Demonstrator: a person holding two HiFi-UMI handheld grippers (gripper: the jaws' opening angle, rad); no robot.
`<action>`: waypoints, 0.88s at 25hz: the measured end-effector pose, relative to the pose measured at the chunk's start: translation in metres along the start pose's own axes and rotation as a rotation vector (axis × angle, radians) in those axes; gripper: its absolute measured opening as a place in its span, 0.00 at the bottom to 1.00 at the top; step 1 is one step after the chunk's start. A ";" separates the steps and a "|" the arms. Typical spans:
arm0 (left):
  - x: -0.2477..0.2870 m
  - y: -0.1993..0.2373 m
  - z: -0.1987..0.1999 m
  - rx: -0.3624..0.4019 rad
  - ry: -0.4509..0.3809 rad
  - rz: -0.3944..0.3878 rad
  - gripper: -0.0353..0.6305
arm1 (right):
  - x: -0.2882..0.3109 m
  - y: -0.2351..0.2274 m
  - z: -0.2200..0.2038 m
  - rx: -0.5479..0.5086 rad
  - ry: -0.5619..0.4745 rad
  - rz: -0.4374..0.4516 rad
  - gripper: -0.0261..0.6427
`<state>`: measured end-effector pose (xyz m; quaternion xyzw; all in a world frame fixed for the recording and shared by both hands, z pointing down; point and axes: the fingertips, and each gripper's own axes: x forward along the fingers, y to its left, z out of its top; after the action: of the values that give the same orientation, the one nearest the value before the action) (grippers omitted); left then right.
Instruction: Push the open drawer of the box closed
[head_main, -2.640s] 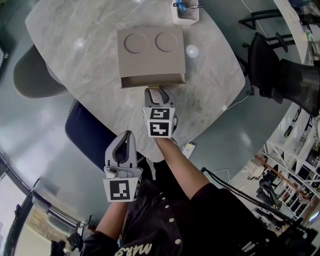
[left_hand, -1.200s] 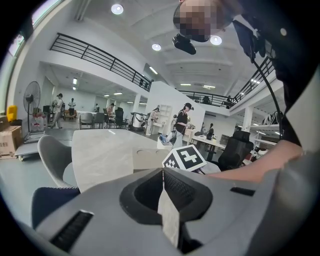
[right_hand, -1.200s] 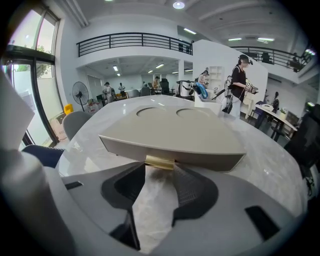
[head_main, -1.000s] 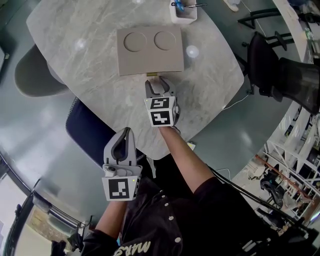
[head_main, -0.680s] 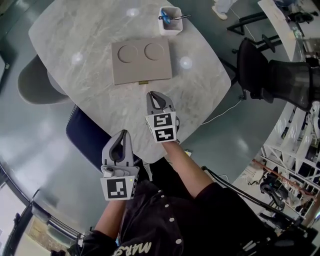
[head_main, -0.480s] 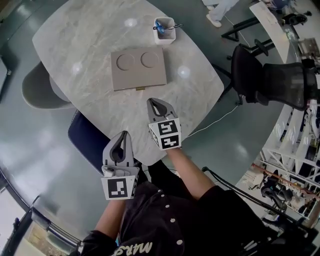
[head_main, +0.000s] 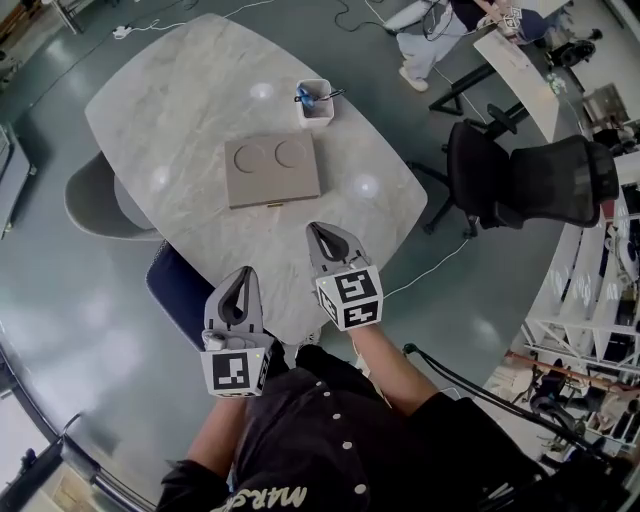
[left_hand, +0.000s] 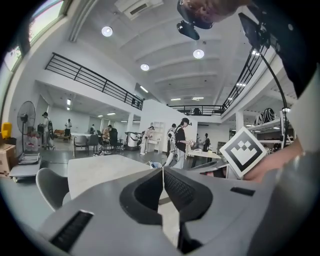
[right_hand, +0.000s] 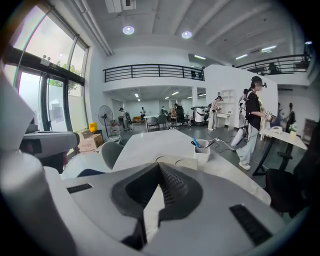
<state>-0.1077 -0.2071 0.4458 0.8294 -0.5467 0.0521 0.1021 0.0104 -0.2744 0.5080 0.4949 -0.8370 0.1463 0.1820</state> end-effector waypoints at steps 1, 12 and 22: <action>0.000 0.000 0.004 0.004 -0.007 0.002 0.08 | -0.007 -0.002 0.007 0.004 -0.021 -0.006 0.03; -0.010 -0.007 0.054 0.041 -0.098 0.012 0.08 | -0.083 -0.014 0.080 -0.016 -0.271 -0.040 0.03; -0.023 -0.014 0.104 0.089 -0.203 0.014 0.08 | -0.124 -0.009 0.125 0.005 -0.424 0.005 0.03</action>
<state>-0.1070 -0.2050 0.3385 0.8304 -0.5571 -0.0073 0.0088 0.0531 -0.2354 0.3416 0.5130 -0.8574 0.0414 0.0002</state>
